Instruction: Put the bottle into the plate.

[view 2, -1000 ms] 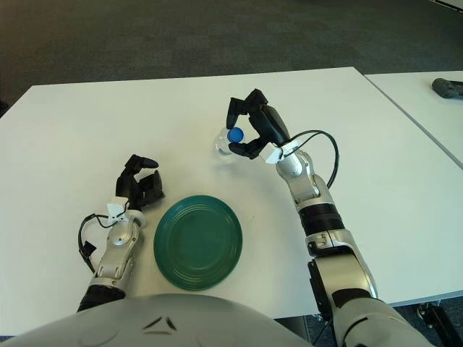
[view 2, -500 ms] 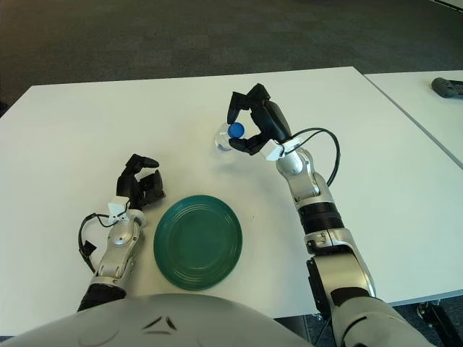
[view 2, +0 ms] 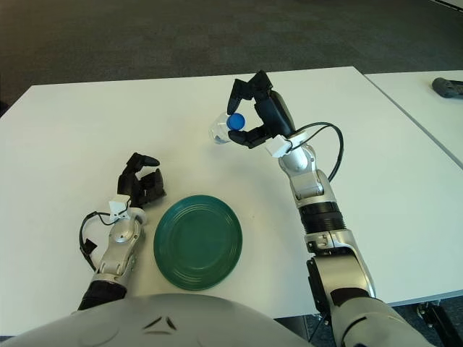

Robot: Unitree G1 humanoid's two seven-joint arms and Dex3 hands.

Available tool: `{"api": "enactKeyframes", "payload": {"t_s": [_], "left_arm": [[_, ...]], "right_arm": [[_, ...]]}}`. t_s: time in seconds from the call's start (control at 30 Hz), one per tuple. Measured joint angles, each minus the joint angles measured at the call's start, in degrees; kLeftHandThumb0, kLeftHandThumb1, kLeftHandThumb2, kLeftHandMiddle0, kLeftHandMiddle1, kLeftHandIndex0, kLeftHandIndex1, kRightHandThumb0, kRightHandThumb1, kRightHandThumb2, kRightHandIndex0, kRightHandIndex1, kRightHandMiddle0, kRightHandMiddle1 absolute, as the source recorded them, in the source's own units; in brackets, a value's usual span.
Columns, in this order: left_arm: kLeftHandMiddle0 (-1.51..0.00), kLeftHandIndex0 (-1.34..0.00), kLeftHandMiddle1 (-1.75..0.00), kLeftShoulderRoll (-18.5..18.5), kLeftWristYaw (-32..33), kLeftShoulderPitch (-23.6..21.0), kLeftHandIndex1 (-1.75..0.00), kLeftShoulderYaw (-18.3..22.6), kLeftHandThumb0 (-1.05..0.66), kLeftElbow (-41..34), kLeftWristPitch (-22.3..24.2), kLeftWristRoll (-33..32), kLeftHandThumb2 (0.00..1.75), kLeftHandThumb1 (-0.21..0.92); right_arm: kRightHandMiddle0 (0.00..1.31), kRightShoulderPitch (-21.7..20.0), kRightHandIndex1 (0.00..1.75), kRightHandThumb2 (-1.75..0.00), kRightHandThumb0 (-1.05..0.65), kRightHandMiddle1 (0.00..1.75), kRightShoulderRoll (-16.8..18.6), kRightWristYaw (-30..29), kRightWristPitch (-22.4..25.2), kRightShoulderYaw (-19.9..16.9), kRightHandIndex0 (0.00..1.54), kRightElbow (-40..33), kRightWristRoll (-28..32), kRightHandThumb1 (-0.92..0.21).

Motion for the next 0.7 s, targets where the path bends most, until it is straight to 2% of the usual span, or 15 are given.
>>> {"api": "enactKeyframes", "payload": {"t_s": [0.33,0.7], "left_arm": [[-1.26,-0.57,-1.75,0.0,0.2,-1.3,-1.75,0.4,-0.46,1.8,-0.3,0.1,1.23,0.38],[-1.26,-0.56,-1.75,-0.1,0.5,-2.1,-1.75,0.8,-0.46,3.1,-1.3,0.1,1.22,0.39]], "right_arm": [[1.07,1.0,1.75,-1.51,-0.07,1.75,0.9,2.7,0.3,-0.3,1.28,-4.1,4.6,-0.16],[1.04,3.0,1.75,-1.50,-0.09,1.75,2.4,3.7,-3.3,-0.3,1.26,-5.0,6.2,-0.19]]}}
